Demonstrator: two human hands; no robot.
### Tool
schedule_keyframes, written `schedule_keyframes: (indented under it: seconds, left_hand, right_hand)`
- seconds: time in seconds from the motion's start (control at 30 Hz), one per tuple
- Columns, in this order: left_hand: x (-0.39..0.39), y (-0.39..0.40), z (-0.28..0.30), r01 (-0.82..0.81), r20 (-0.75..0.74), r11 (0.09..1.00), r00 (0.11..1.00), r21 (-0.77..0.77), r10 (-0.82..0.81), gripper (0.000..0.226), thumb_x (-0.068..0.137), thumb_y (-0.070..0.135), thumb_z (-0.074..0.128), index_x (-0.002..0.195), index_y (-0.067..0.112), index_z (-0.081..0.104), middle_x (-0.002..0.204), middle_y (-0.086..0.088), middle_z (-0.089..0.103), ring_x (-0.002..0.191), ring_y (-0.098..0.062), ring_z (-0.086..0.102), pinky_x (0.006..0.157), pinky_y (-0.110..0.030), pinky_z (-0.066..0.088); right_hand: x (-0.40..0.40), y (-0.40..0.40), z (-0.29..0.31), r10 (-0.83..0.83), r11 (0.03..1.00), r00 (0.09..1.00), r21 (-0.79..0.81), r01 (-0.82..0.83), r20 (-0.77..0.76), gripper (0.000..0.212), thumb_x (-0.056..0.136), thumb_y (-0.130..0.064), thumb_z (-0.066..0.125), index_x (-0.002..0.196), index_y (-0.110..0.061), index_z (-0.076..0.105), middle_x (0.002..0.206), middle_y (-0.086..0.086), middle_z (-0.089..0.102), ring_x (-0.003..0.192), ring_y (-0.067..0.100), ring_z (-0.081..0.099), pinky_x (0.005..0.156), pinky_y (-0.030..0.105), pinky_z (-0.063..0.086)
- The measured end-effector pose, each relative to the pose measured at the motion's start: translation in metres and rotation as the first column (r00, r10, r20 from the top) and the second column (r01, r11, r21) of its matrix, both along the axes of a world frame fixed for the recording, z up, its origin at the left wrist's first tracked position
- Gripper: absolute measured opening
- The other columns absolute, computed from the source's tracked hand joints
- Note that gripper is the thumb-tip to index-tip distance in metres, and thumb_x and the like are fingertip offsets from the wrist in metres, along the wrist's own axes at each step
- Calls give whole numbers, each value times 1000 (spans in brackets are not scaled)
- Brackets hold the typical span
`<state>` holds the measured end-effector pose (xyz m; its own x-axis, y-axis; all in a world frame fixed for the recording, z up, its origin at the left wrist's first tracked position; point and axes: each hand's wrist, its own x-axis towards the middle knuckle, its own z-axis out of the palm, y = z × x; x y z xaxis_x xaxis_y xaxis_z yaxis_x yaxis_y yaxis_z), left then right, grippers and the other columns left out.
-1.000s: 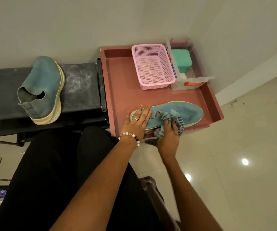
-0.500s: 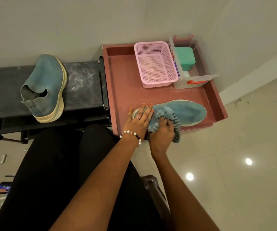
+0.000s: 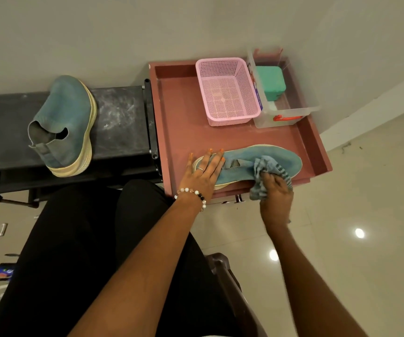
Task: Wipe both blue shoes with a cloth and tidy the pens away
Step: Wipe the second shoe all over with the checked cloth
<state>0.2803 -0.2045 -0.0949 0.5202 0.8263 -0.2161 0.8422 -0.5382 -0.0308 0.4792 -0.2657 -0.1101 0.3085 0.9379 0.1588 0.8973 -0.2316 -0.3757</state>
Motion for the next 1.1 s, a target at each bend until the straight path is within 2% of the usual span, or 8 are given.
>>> schedule_keyframes:
  seconds: [0.13, 0.3, 0.4, 0.5, 0.57, 0.67, 0.87, 1.1]
  left_hand:
    - [0, -2, -2, -4, 2, 1000, 1000, 4, 4, 64, 102, 16, 25, 151, 11, -15, 159, -5, -20, 147, -29, -10, 112, -62, -3]
    - [2, -2, 3, 6, -18, 1000, 1000, -10, -6, 69, 101, 19, 34, 152, 12, -11, 158, -5, -23, 147, -28, -12, 114, -62, -2]
    - [-1, -3, 9, 11, -24, 998, 1000, -62, -13, 67, 100, 25, 39, 154, 17, -1, 157, -3, -25, 147, -26, -16, 114, -62, -1]
    - [-4, -6, 20, 22, 12, 997, 1000, -74, -21, 67, 100, 17, 33, 153, 19, -8, 157, 1, -26, 147, -25, -16, 114, -59, -5]
    - [-7, -7, 29, -8, 94, 992, 995, -122, 20, 75, 97, 11, 38, 153, 17, -12, 158, 3, -24, 147, -25, -16, 113, -58, -7]
    - [-11, -5, 41, -35, 304, 970, 946, -241, 109, 73, 96, 11, 45, 154, 14, 0, 161, 1, -9, 148, -22, -8, 117, -49, -1]
    - [-4, -30, 75, -158, 710, 769, 306, -619, 634, 44, 98, 23, 53, 139, 10, 48, 140, -5, 51, 129, -14, 45, 108, -25, 35]
    - [3, -51, 98, 309, 443, 355, 293, -882, 847, 104, 66, 50, 78, 149, 30, 20, 131, -2, 59, 113, -9, 58, 100, -29, 47]
  right_hand:
    - [-72, 16, 11, -294, 955, 946, -71, 287, -134, 47, 76, 8, 62, 122, 3, 54, 119, 26, 54, 109, 39, 52, 89, 47, 49]
    - [-78, 15, 20, -37, 994, 983, -109, 17, -179, 52, 72, 7, 65, 122, -10, 62, 119, 16, 58, 102, 27, 57, 90, 27, 46]
    - [-67, 8, 43, 102, 980, 877, -103, -169, -470, 45, 75, 12, 56, 110, -11, 70, 113, 7, 66, 100, 14, 60, 91, 19, 45]
    - [-52, -5, 65, -189, 980, 236, -166, 114, -953, 33, 81, 12, 52, 104, -4, 69, 103, 11, 70, 97, 25, 66, 83, 35, 53]
    - [-38, -22, 68, -237, 914, -295, -316, 255, -925, 36, 77, 14, 52, 108, 1, 63, 105, 18, 68, 99, 34, 65, 75, 39, 56]
    - [-28, -46, 73, -164, 890, -623, -387, 241, -765, 41, 75, 2, 54, 115, -2, 60, 111, 20, 66, 98, 33, 66, 80, 44, 57]
    - [-30, -57, 98, -7, 961, -701, -199, 192, -713, 53, 85, -24, 65, 130, -2, 50, 130, 21, 56, 119, 34, 55, 97, 52, 46]
    - [-34, -51, 128, -19, 993, -553, -80, 87, -833, 90, 68, -36, 82, 138, 2, 40, 137, 26, 46, 127, 41, 45, 105, 60, 34]
